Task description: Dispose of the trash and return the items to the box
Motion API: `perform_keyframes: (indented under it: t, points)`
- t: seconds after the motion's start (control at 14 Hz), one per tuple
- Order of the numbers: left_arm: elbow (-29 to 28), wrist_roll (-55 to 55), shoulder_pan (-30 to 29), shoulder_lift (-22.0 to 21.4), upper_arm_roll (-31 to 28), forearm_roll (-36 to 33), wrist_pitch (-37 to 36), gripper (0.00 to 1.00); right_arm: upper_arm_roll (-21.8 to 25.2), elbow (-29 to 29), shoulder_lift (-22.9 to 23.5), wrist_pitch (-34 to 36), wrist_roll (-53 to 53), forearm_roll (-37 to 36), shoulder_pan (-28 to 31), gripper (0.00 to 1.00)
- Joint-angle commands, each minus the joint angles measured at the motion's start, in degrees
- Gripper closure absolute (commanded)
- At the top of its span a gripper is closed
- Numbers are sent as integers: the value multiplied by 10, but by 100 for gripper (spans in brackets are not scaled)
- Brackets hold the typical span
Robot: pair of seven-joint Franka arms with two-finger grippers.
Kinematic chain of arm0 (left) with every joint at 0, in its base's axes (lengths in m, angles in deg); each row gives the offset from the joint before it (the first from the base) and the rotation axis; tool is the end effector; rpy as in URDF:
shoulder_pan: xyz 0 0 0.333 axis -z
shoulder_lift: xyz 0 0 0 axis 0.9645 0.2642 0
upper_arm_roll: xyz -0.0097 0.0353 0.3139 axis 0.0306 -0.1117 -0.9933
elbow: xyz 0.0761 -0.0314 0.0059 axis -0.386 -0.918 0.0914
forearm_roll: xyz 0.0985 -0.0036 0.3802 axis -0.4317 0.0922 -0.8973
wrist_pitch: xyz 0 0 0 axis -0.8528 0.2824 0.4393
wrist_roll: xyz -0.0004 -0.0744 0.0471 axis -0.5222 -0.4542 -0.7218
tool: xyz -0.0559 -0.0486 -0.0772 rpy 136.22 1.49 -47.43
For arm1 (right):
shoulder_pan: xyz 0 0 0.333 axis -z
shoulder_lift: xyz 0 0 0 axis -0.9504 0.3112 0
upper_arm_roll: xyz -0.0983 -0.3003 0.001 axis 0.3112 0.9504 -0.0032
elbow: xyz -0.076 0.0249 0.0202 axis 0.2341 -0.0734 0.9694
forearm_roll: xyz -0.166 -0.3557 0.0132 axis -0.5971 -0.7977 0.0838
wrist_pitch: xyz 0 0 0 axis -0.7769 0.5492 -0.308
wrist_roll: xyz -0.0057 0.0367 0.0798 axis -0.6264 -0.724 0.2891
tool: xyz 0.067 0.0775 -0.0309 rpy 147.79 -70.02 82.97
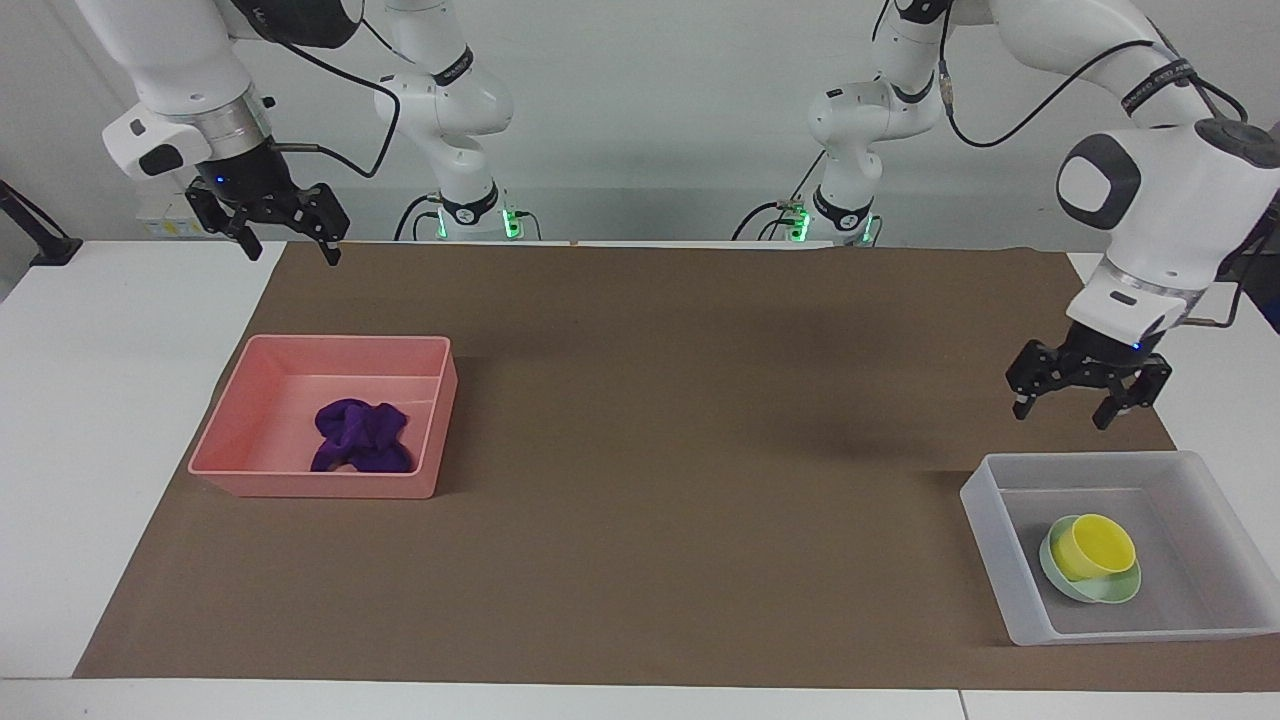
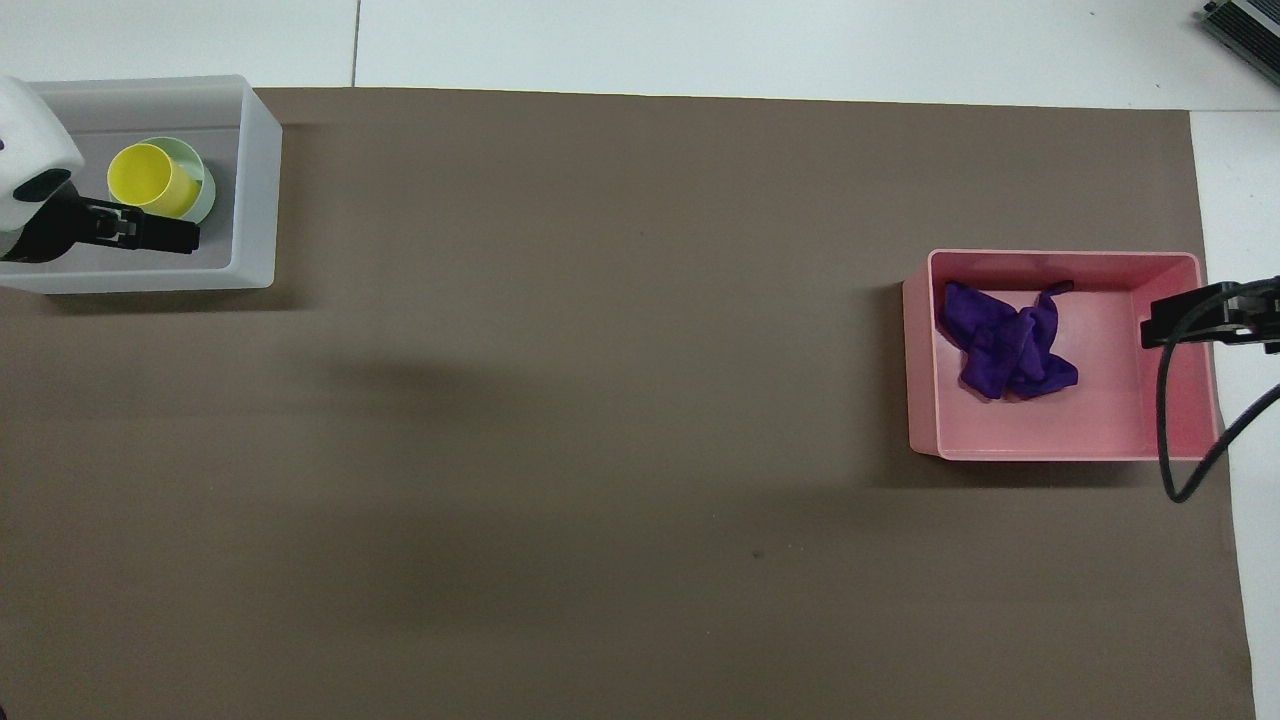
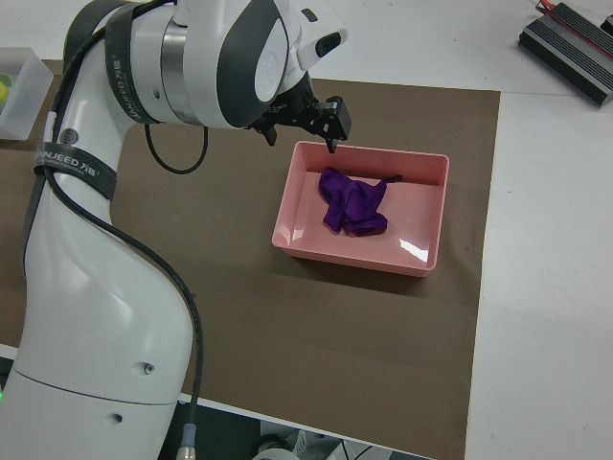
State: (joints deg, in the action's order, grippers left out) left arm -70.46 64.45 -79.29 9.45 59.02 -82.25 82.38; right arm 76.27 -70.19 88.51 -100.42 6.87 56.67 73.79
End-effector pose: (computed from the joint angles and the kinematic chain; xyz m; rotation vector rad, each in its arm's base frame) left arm 0.6000 -0.0247 0.5542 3.0884 -0.3660 0.3600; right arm 0.5431 -0.0265 0.6386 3.1066 -0.0919 -0.0095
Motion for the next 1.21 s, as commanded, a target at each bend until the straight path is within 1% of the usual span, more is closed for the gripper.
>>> perform_keyframes:
  t: [0.0, 0.14, 0.21, 0.5, 0.64, 0.71, 0.86, 0.93, 1.07, 1.14]
  points:
    - [-25, -29, 18, -40, -7, -10, -40, 0, -7, -20, -9, -9, -13, -7, 4, 0]
    - [-2, -36, 19, -38, -4, -28, -58, 0, -7, -43, -21, -12, -13, -7, 5, 0]
    - [8, -36, 19, -36, -4, -28, -64, 0, -7, -44, -21, -13, -13, -7, 5, 0]
    - [49, -32, 19, -28, -1, -28, -102, 0, -9, -44, -21, -16, -13, -8, 4, 0]
    - [67, -31, 20, -28, -1, -28, -132, 0, -10, -30, -20, -6, -11, -12, 5, 0]
    - [70, -30, 20, -29, -1, -28, -139, 0, -10, -19, -20, 3, -10, -12, 5, 0]
    - [71, -29, 24, -36, 0, -26, -152, 0, -10, -17, -20, 5, -10, -11, 5, 0]
    - [71, -28, 32, -39, -6, -25, -164, 0, -12, -17, -20, 3, -10, -11, 5, 0]
    - [69, -32, 68, -46, -26, -25, -188, 0, -12, -23, -22, 2, -10, -10, 5, 0]
    - [68, -29, 74, -53, -36, -25, -199, 0, -12, -22, -21, 2, -10, -10, 5, 0]
